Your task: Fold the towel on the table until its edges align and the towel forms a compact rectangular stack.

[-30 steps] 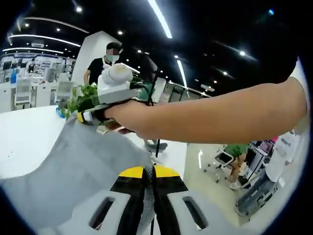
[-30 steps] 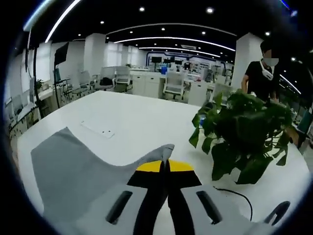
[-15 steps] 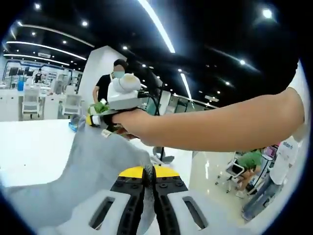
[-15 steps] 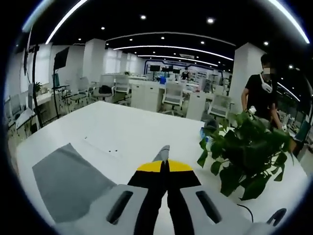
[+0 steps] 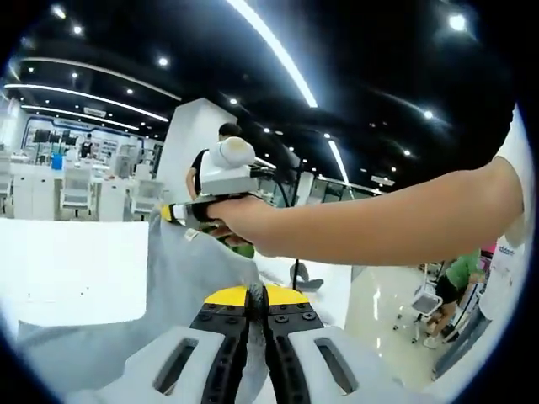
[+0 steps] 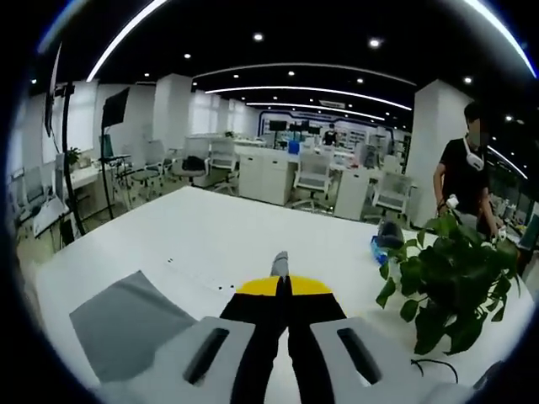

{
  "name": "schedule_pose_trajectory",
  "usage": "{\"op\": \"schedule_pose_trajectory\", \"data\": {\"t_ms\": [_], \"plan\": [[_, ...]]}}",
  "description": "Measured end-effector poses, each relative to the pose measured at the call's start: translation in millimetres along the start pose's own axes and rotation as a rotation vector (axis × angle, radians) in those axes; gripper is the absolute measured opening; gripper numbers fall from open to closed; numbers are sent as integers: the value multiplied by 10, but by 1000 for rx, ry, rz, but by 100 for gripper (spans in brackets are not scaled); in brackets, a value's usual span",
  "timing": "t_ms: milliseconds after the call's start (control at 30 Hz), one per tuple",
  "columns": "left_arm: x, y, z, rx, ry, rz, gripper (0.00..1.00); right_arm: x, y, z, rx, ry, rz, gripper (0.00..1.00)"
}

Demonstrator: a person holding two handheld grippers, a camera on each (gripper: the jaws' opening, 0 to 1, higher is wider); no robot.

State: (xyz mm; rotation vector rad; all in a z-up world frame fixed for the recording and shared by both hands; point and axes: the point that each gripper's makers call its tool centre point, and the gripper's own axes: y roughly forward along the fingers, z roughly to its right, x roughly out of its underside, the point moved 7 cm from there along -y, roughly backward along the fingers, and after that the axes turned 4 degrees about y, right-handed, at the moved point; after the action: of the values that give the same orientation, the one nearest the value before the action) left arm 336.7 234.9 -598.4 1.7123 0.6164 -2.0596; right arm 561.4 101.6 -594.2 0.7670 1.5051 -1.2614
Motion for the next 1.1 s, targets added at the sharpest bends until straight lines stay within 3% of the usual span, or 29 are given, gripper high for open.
{"op": "schedule_pose_trajectory", "data": {"t_ms": [333,833,1100], "plan": [[-59,-430,-279,-56,9,24,5,-174,125,-603,-49,-31,24,0],[72,-928,-634,-156,-6,21,5,-215,406,-1265,-129,-85,7,0],[221,-1187,-798,-220,-29,14,5,-178,545,-1575,-179,-110,-1,0]]}}
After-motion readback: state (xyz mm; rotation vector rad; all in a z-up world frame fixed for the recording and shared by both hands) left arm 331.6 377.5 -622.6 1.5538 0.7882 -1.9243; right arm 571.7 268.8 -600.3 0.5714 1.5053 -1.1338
